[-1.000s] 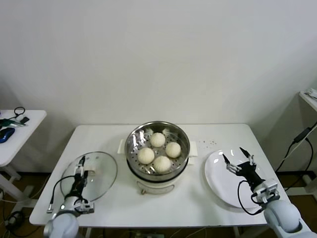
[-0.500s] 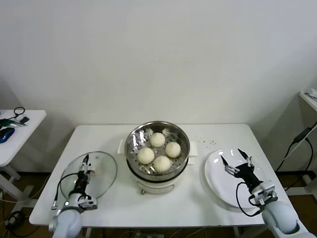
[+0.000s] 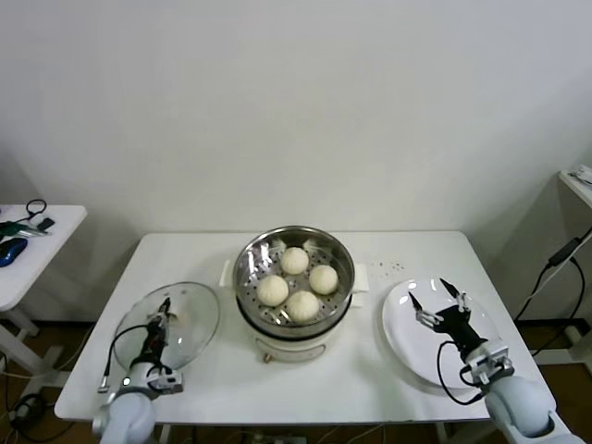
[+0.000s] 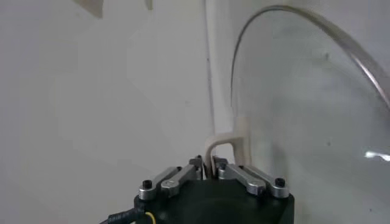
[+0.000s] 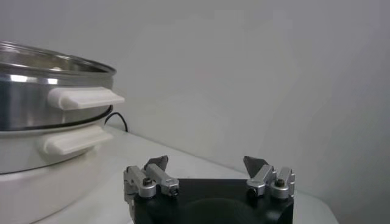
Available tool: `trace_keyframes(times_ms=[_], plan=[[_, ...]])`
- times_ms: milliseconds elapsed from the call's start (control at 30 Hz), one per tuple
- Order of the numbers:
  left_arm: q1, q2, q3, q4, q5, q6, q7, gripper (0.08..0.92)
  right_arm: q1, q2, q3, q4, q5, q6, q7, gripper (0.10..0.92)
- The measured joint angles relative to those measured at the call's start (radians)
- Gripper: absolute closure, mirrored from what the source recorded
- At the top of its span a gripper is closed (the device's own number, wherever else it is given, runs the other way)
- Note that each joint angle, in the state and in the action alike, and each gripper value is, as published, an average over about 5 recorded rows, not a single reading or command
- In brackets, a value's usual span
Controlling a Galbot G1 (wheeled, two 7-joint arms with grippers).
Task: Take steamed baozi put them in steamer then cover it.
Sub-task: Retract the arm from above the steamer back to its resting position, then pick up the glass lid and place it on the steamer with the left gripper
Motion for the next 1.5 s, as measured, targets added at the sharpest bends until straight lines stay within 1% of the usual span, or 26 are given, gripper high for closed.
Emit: trace_keyframes(times_ms=[67, 133, 300, 433, 767, 1067, 1300, 1500], plan=[[0.005, 0.005, 0.000, -0.009, -0.006, 0.002, 0.001, 0.843, 0.001, 0.000, 0.000, -0.002, -0.001, 0.001, 0.000, 0.203], [0.012, 0.010, 0.000, -0.022, -0.013, 0.005, 0.004, 0.849, 0.003, 0.000, -0.001, -0.003, -0.002, 0.002, -0.001, 0.203], [0.036, 0.024, -0.001, -0.072, -0.032, 0.017, 0.011, 0.849, 0.005, -0.004, 0.001, -0.005, -0.002, 0.003, -0.001, 0.203], [0.066, 0.039, -0.003, -0.136, -0.051, 0.035, 0.021, 0.849, 0.007, -0.009, 0.004, -0.009, -0.002, 0.004, -0.001, 0.203], [0.173, 0.082, -0.023, -0.371, -0.091, 0.121, 0.055, 0.849, 0.025, -0.020, -0.003, -0.022, -0.002, 0.006, -0.002, 0.203], [0.258, 0.134, -0.009, -0.592, -0.109, 0.246, 0.084, 0.849, 0.046, -0.033, -0.015, -0.040, -0.003, 0.005, -0.002, 0.203], [0.249, 0.202, 0.077, -0.684, -0.114, 0.375, 0.098, 0.849, 0.064, -0.036, -0.023, -0.057, -0.006, 0.006, -0.002, 0.203], [0.158, 0.260, 0.225, -0.716, -0.122, 0.503, 0.149, 0.849, 0.077, -0.030, -0.031, -0.069, -0.014, 0.006, 0.000, 0.203]])
